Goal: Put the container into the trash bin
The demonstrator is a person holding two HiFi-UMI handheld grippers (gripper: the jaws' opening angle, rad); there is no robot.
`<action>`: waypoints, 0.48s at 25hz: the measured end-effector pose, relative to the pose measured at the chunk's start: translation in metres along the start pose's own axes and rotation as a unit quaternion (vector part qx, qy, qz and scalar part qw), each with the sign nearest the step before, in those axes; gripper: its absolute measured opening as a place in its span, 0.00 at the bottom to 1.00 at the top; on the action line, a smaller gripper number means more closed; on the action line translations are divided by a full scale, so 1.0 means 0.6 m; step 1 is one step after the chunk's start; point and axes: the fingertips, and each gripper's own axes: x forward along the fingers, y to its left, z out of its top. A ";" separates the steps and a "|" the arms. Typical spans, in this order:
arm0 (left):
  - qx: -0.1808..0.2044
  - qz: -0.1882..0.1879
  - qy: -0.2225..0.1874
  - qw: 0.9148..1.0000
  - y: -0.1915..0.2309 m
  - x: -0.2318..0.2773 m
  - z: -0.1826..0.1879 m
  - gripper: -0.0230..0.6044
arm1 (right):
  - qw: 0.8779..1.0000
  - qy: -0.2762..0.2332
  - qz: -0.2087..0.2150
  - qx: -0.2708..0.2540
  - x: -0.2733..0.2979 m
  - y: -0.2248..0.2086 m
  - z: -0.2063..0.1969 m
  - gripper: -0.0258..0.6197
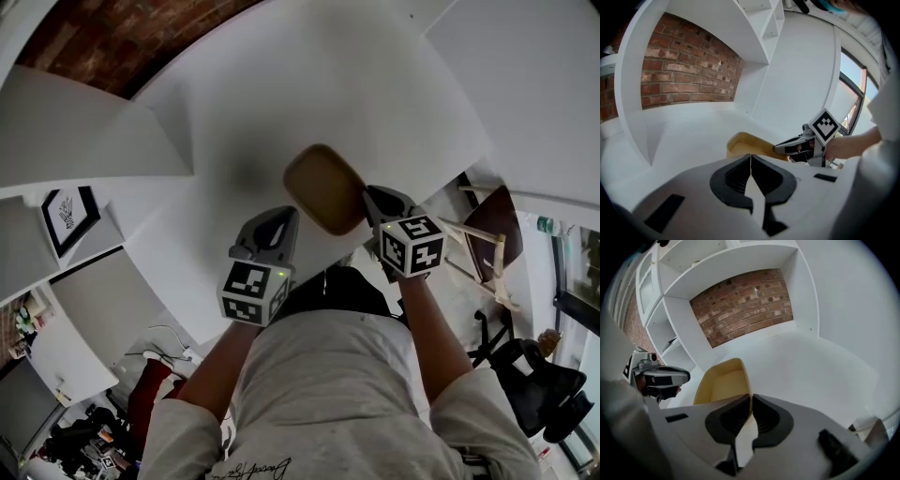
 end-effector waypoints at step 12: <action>0.038 -0.048 0.017 0.998 -0.104 0.041 -0.003 0.07 | 0.997 -0.028 -0.040 0.054 -0.090 -0.067 -0.058 0.10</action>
